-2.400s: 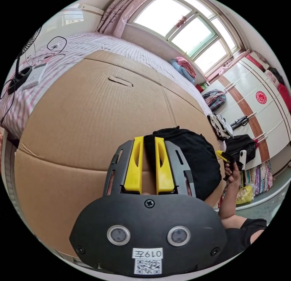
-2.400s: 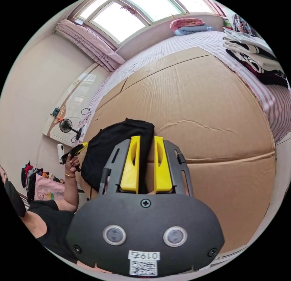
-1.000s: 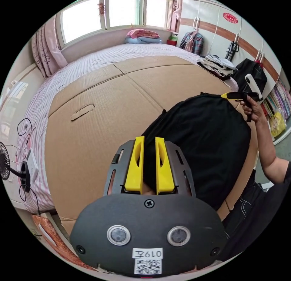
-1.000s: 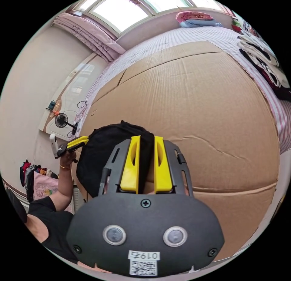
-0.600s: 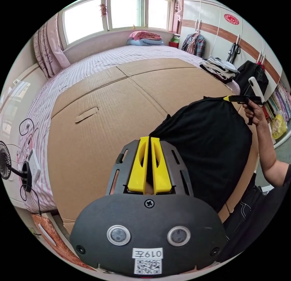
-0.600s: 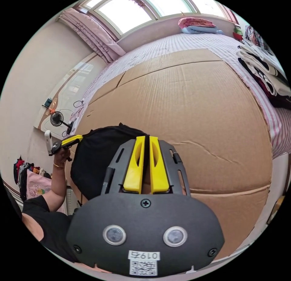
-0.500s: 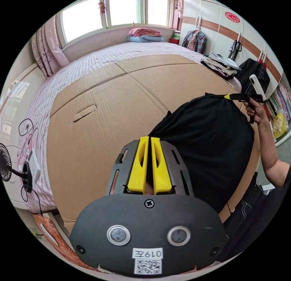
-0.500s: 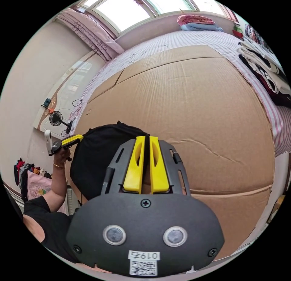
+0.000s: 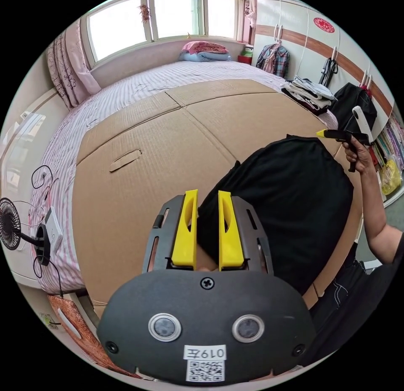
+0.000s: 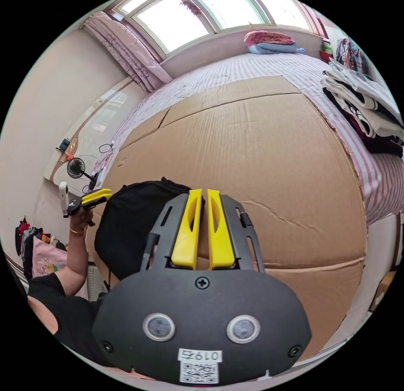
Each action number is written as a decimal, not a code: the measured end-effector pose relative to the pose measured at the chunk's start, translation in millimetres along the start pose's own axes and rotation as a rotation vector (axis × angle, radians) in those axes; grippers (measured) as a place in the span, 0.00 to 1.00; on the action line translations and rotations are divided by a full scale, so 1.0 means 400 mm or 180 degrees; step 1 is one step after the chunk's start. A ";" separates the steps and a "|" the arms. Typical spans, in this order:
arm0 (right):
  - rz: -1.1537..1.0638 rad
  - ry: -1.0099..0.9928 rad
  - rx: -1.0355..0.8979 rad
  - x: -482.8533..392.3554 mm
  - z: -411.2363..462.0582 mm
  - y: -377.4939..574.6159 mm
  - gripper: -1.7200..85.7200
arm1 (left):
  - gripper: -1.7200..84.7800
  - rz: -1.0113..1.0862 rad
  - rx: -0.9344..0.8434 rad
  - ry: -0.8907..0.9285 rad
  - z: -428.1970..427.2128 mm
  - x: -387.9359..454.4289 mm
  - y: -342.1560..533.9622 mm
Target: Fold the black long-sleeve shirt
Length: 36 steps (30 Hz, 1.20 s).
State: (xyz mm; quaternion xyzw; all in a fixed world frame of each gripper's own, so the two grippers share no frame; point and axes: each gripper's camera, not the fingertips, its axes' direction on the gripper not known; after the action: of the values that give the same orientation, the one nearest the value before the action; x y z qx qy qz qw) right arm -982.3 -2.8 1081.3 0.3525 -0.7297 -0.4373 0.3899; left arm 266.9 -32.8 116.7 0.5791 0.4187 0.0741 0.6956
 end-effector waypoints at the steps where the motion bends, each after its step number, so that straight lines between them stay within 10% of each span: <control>1: -0.0048 0.0023 -0.0024 -0.013 0.000 -0.010 0.03 | 0.08 -0.0001 -0.0048 -0.0050 0.005 0.002 -0.006; 36: -0.0689 -0.0019 -0.0155 -0.188 -0.193 -0.311 0.02 | 0.04 0.0498 -0.0025 0.0081 0.048 -0.005 -0.051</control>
State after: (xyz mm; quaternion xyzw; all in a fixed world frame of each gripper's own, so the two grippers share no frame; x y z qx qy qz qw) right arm -859.3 -12.4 972.4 0.4183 -0.6776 -0.4956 0.3467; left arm 270.7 -54.9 99.7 0.6063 0.3807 0.1372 0.6845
